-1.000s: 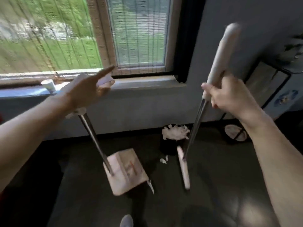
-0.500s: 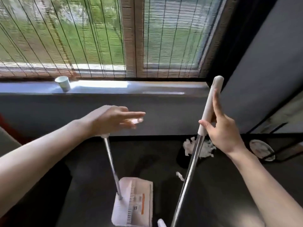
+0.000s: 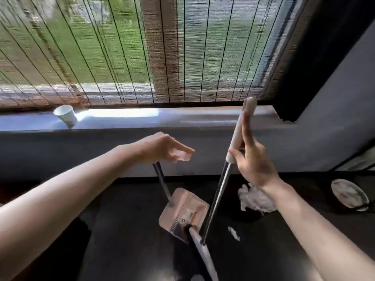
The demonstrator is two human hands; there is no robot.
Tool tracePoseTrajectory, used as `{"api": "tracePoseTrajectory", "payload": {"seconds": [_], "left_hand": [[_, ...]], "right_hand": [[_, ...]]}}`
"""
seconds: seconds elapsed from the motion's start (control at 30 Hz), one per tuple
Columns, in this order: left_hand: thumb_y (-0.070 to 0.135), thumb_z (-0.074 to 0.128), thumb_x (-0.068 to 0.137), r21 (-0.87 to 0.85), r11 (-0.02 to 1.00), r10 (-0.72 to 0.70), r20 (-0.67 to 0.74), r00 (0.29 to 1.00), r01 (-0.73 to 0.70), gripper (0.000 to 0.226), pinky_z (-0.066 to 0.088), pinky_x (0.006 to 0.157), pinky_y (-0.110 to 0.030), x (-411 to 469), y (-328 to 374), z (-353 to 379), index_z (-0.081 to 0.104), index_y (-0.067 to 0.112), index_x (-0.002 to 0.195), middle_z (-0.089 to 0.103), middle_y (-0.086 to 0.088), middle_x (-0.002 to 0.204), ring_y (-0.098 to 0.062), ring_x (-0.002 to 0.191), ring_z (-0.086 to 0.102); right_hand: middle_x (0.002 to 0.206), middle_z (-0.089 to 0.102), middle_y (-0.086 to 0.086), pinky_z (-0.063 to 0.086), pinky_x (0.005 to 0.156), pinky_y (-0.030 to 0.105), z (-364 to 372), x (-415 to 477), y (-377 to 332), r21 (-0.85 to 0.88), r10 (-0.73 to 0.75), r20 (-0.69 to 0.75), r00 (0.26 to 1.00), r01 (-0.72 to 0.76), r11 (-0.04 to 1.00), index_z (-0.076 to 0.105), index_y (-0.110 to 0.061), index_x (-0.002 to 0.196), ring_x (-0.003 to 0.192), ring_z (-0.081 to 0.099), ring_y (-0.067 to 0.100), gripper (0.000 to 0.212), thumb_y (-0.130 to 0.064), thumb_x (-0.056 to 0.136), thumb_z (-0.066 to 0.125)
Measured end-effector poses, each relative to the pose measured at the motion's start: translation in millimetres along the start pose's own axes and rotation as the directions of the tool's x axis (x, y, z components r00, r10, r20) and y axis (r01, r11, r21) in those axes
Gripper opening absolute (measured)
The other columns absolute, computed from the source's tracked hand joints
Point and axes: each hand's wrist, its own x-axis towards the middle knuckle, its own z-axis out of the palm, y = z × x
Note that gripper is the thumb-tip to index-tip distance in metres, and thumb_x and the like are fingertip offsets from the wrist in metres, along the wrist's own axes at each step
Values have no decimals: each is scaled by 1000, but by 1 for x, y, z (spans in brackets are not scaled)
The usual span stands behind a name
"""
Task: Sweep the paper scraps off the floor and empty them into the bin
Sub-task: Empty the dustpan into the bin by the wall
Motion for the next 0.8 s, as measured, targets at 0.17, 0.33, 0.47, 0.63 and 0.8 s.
{"api": "tracePoseTrajectory", "payload": {"seconds": [0.17,0.33,0.47,0.63,0.8], "left_hand": [[26,73,85,99,995,-5,51,999,0,39,48,86,-28,53,-16,5,64,45,119,73,4,106,-13,90,67],[22,64,91,185,982,13,171,985,-45,35,31,85,-26,94,-46,22,65,47,116,70,12,114,-12,103,63],[11,66,87,70,995,44,301,952,-68,39,49,86,-36,125,-61,34,69,40,114,71,4,111,-17,100,66],[25,67,89,19,990,129,328,936,-143,38,43,70,-23,144,-68,39,61,51,116,69,12,109,-6,91,61],[32,65,90,-1,995,93,353,931,-99,50,48,82,-31,133,-57,52,45,59,127,66,6,118,-14,102,61]], "right_hand": [[95,48,-2,39,57,1,31,25,53,12,31,59,998,-32,999,-14,-57,142,70,53,-4,122,15,79,62],[101,51,2,35,64,-5,67,35,97,25,110,118,987,-114,993,-14,-57,142,72,52,-6,118,13,80,59],[110,59,23,37,70,3,84,33,117,-11,168,154,974,-168,986,-15,-48,146,69,52,7,115,13,81,57],[92,58,14,51,62,20,75,20,121,-37,237,169,957,-234,971,-27,-48,142,66,56,11,118,11,82,55],[126,53,25,38,56,8,39,-9,110,-177,332,59,941,-318,931,-30,-38,144,67,62,21,123,15,77,58]]}}
